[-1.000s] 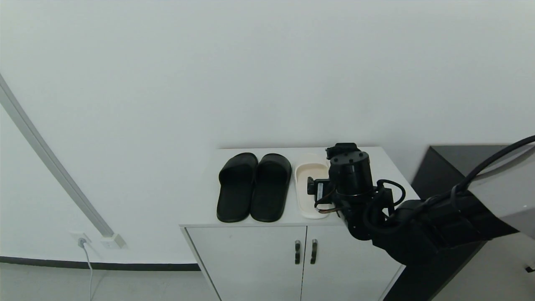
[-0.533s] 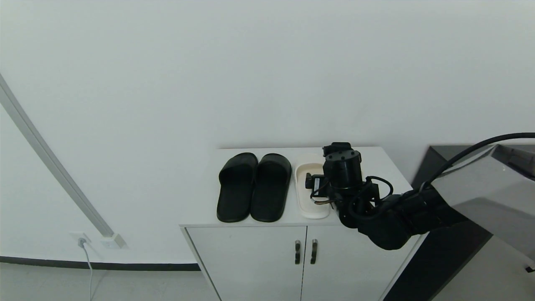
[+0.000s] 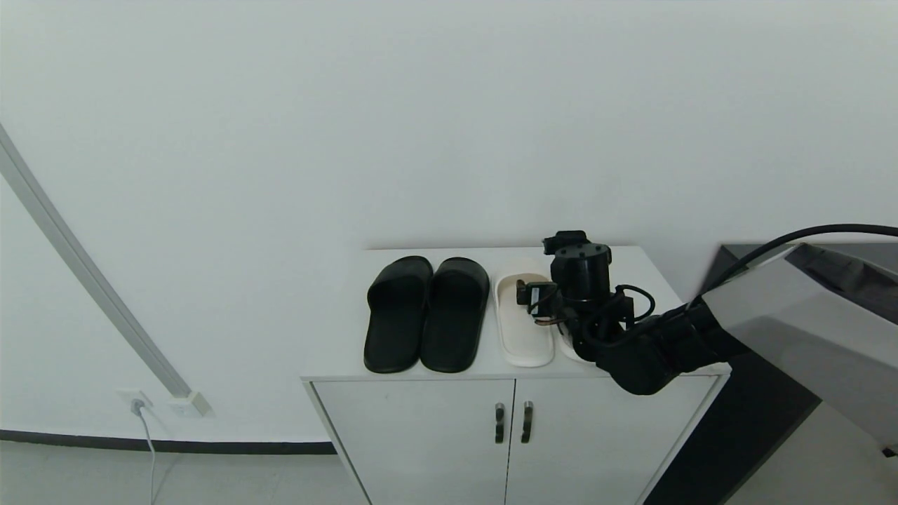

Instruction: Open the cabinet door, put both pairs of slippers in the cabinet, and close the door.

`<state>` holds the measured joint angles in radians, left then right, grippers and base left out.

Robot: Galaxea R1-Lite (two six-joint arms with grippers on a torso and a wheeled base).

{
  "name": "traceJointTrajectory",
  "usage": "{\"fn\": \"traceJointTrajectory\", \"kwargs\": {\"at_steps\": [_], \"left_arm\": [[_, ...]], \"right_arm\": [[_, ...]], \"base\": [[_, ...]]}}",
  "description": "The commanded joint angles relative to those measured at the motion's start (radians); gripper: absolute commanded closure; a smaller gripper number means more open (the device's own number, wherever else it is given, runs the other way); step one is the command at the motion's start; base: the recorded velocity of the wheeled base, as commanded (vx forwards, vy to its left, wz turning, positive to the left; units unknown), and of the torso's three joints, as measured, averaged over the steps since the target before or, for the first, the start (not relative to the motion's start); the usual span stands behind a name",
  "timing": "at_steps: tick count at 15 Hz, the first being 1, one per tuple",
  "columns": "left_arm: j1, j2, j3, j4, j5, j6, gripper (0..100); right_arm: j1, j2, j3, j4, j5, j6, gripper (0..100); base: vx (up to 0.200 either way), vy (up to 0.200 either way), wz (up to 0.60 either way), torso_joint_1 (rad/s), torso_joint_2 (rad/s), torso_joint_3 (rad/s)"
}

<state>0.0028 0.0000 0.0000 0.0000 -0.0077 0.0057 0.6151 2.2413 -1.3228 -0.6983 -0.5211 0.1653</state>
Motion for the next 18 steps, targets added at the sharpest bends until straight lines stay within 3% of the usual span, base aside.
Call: {"fn": "traceJointTrajectory", "kwargs": {"at_steps": [1,2,10,13,18], "left_arm": [[0.0,0.002,0.0,0.0,0.0,0.0,100],[0.0,0.0,0.0,0.0,0.0,0.0,100],[0.0,0.0,0.0,0.0,0.002,0.002,100],[0.0,0.0,0.0,0.0,0.002,0.0,100],[0.0,0.0,0.0,-0.002,0.002,0.0,100]], "right_arm": [[-0.005,0.027,-0.033,-0.001,0.0,-0.007,0],[-0.005,0.029,-0.036,0.0,0.0,-0.007,100],[0.011,-0.065,0.01,-0.01,-0.007,-0.024,100],[0.041,-0.166,0.116,-0.012,-0.008,-0.023,100],[0.135,-0.451,0.404,-0.01,0.007,-0.029,100]], "base": [[0.0,0.0,0.0,0.0,0.0,0.0],[0.0,0.0,0.0,0.0,0.0,0.0],[0.0,0.0,0.0,0.0,0.0,0.0],[0.0,0.0,0.0,0.0,0.0,0.0],[0.0,0.0,0.0,0.0,0.0,0.0]]}}
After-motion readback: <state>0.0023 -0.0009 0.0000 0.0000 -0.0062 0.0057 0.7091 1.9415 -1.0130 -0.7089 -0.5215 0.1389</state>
